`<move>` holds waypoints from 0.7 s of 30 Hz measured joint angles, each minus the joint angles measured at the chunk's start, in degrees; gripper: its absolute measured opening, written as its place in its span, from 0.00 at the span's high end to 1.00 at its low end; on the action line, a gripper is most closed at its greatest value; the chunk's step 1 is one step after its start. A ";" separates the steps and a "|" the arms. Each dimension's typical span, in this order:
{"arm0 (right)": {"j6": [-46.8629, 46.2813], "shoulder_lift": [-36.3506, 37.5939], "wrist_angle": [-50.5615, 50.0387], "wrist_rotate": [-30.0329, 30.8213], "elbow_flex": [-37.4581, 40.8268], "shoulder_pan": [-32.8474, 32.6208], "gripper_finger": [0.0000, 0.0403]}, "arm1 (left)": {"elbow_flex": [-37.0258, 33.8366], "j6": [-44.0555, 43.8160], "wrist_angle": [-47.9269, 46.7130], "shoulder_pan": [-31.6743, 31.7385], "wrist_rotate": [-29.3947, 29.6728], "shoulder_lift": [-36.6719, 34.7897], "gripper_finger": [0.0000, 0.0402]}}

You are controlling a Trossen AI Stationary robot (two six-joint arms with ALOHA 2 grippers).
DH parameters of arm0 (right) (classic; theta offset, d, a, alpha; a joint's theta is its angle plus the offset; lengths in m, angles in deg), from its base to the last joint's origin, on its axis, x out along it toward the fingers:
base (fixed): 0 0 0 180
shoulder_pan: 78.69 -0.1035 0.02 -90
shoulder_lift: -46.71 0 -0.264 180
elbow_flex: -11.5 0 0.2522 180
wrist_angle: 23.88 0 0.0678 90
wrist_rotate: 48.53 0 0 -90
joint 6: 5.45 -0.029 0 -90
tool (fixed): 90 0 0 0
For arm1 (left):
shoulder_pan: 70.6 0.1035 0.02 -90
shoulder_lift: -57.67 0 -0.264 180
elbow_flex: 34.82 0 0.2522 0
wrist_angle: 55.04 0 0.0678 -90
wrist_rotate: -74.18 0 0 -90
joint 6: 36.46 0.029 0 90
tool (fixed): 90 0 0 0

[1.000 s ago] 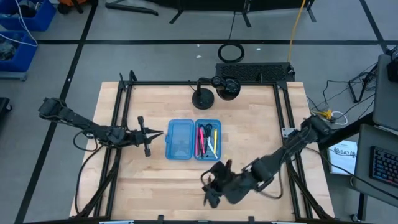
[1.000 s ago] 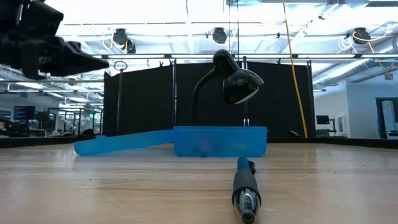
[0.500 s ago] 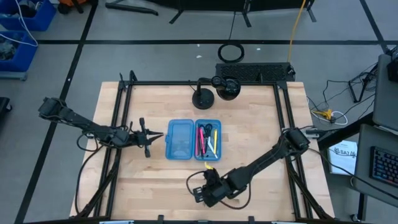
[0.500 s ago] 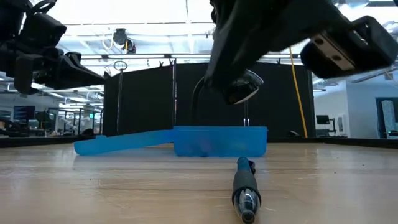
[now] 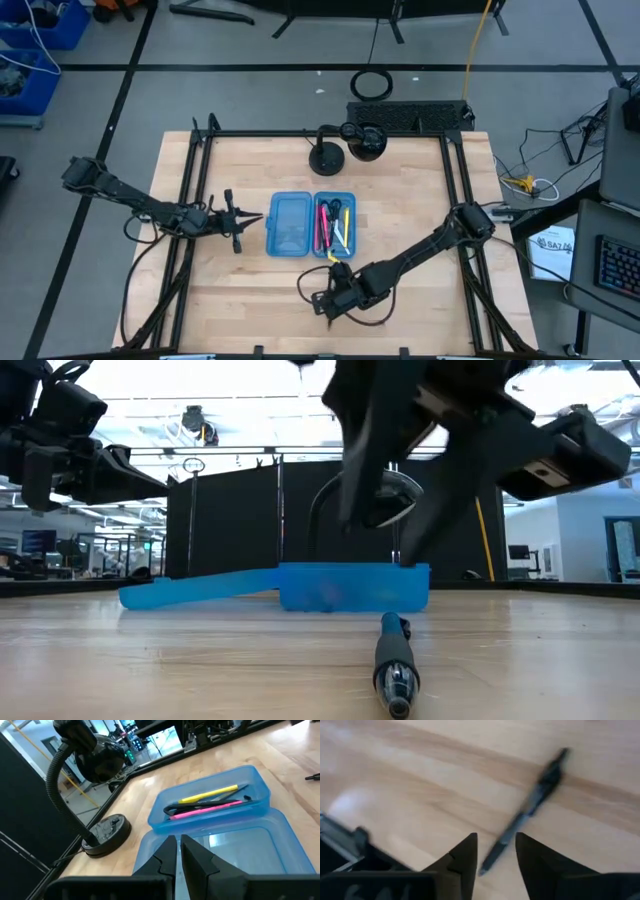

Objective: Pick & place school supplies into a supply box
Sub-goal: Put the black pen into the blue supply box

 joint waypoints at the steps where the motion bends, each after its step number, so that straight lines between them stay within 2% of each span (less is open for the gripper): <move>1: -0.38 0.00 -1.12 -0.80 0.00 0.28 0.68 | 0.00 0.00 0.00 0.00 -0.01 0.00 0.92; 6: -2.79 -0.02 -4.70 -1.40 0.06 0.46 0.63 | 0.00 -0.06 -0.28 0.00 -0.14 0.00 0.92; 13: -4.78 -2.57 -0.70 -3.00 0.26 0.63 0.61 | 0.00 -1.14 -1.22 0.00 -0.14 0.01 0.92; 21: -4.65 -6.72 0.06 -10.37 -0.02 1.09 0.61 | 0.02 -1.52 -1.83 0.00 -0.97 0.06 0.92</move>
